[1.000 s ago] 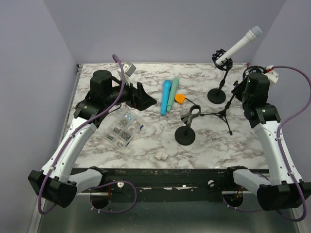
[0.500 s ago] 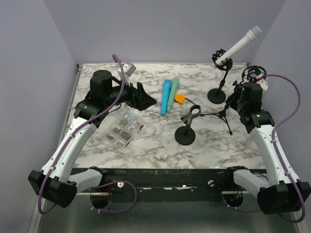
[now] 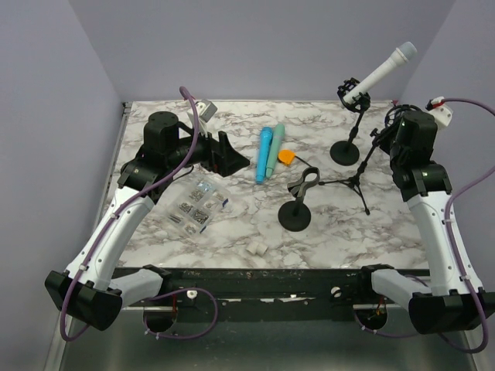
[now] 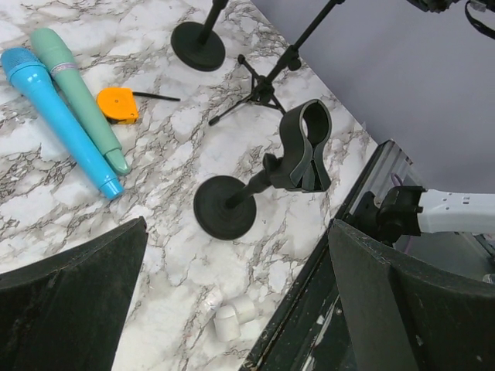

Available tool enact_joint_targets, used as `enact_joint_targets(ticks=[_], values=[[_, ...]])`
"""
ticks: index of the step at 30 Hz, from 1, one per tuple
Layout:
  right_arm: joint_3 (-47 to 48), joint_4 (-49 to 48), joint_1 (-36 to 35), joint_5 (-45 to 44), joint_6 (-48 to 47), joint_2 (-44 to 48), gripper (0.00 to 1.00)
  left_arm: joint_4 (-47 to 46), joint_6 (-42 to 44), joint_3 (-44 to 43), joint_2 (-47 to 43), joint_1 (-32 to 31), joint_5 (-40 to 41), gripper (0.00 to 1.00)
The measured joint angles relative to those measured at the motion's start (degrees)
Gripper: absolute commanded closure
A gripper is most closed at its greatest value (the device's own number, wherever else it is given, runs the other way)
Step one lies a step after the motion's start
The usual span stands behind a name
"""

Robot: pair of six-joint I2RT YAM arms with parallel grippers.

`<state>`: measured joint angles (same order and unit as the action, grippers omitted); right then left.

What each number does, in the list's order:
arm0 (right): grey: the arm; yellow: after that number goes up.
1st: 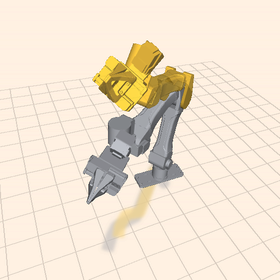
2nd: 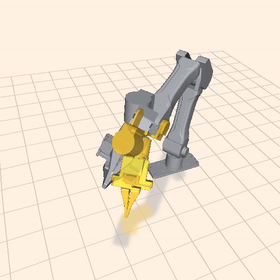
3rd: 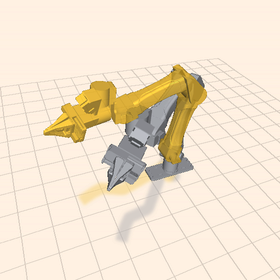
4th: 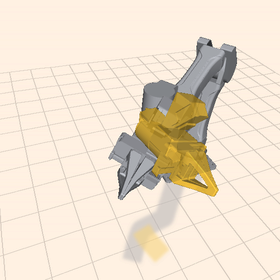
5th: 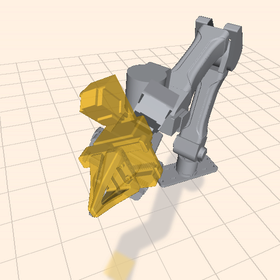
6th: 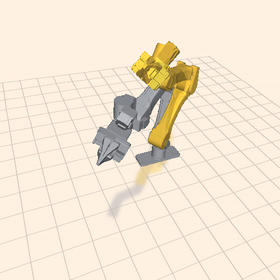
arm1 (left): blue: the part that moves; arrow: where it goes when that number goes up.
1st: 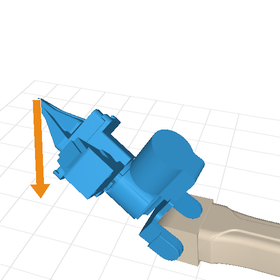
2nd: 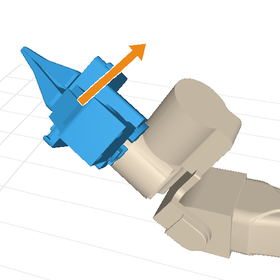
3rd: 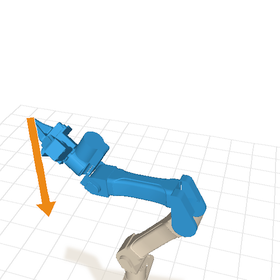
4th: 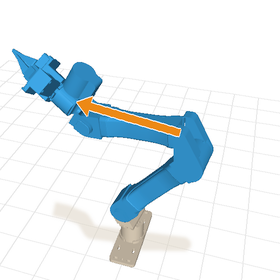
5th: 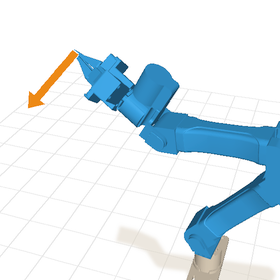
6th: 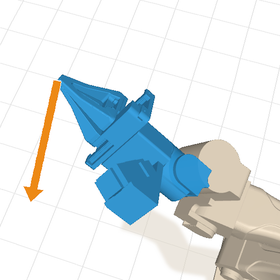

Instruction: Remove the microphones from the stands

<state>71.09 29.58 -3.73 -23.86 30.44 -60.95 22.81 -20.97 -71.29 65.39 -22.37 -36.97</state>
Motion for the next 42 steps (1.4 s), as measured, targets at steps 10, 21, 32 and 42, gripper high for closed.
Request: enact_joint_targets(ticks=[10, 21, 32, 42], values=[[-5.0, -4.6, 0.0, 0.4, 0.4, 0.3, 0.71, 0.0, 0.0, 0.0, 0.0, -0.3, 0.0, 0.01], [-5.9, -2.3, 0.1, 11.4, -2.8, 4.4, 0.19, 0.0, 0.0, 0.0, 0.0, -0.3, 0.0, 0.02], [-27.6, -9.2, 1.6, 18.6, 6.2, 11.6, 0.22, 0.0, 0.1, 0.0, 0.3, -0.7, 0.0, 0.02], [-36.5, -19.5, 15.7, 33.7, 11.9, 8.0, 0.35, 0.0, 0.4, 0.0, 0.5, -1.0, 0.0, 0.01]])
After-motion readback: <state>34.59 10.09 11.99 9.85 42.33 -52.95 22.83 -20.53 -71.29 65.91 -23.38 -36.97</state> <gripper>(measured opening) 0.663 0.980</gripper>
